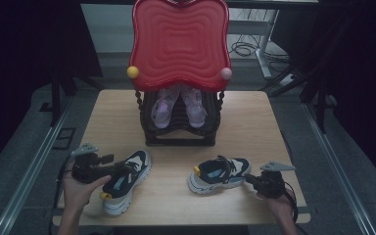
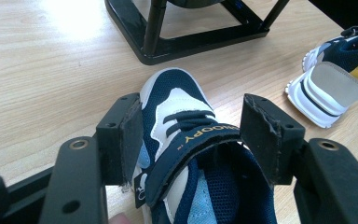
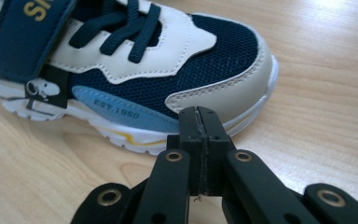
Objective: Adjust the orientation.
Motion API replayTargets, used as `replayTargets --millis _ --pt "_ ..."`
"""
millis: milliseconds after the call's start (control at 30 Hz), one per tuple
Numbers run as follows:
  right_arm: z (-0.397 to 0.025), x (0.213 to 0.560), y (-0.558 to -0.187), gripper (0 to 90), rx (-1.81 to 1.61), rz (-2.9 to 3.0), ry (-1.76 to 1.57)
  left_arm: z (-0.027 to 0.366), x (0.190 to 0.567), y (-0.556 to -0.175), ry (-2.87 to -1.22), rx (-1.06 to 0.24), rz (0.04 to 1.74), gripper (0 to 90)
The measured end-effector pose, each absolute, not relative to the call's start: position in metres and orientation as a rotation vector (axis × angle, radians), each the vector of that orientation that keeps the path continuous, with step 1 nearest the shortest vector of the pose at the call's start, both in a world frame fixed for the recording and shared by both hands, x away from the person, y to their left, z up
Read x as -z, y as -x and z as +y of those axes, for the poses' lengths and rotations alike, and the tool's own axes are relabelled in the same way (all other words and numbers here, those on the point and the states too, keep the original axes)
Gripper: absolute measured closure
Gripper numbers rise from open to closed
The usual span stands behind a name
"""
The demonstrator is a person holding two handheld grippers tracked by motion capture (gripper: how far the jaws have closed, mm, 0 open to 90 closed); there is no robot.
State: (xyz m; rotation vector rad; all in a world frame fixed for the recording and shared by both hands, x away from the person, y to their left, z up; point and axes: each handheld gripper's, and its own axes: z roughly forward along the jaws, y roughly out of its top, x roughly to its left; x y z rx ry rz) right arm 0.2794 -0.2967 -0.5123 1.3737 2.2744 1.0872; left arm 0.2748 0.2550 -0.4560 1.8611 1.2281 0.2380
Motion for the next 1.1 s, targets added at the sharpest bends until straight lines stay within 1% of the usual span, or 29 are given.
replayTargets --millis 400,1100 --pt "-0.299 0.512 -0.297 89.5 -1.095 2.268 -1.391 0.255 0.456 -0.275 -1.862 -0.24 1.231 39.5" --pt "-0.292 0.513 -0.339 89.5 -1.053 2.291 -1.396 0.259 0.458 -0.276 -1.858 -0.239 1.241 39.5"
